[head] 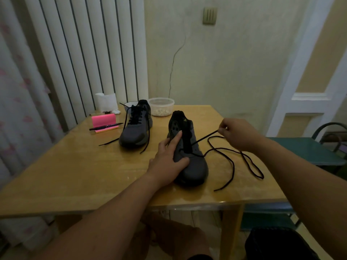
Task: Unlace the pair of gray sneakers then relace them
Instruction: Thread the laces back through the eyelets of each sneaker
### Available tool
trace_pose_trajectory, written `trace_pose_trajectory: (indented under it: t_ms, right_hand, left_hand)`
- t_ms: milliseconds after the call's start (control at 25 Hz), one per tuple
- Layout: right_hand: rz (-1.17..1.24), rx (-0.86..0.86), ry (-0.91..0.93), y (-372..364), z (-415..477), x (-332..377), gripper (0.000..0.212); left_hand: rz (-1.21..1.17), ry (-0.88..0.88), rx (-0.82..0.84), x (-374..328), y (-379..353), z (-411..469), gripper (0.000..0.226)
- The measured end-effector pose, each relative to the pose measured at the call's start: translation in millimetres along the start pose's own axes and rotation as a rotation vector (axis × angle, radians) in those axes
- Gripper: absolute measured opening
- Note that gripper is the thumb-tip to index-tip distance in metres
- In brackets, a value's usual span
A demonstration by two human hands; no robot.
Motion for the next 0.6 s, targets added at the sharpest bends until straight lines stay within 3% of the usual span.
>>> trace_pose_trajectory:
  t_ms: [240, 440, 600]
  right_hand:
    - [0.206, -0.042, -0.086, -18, -3, 4, 0.013]
    - [0.416, -0.093, -0.092, -16, -4, 21, 0.018]
    - [0.306, -0.093, -0.024, -16, -6, 39, 0.013]
  left_hand:
    - [-0.125, -0.047, -0.024, 3, -1, -2, 0.086]
    - [-0.139, -0.105, -0.069, 1, 2, -4, 0.068]
    - [-0.143, -0.086, -0.031, 2, 8, 0, 0.056]
Point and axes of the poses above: each hand's wrist, its own z-axis towards the middle knuckle, its own y-axis out of the back of the hand, x = y × z, the point moved 4 cm from there along z, towards the middle knuckle, and after that the axes turned 8 degrees about y, right-handed, at the moved point
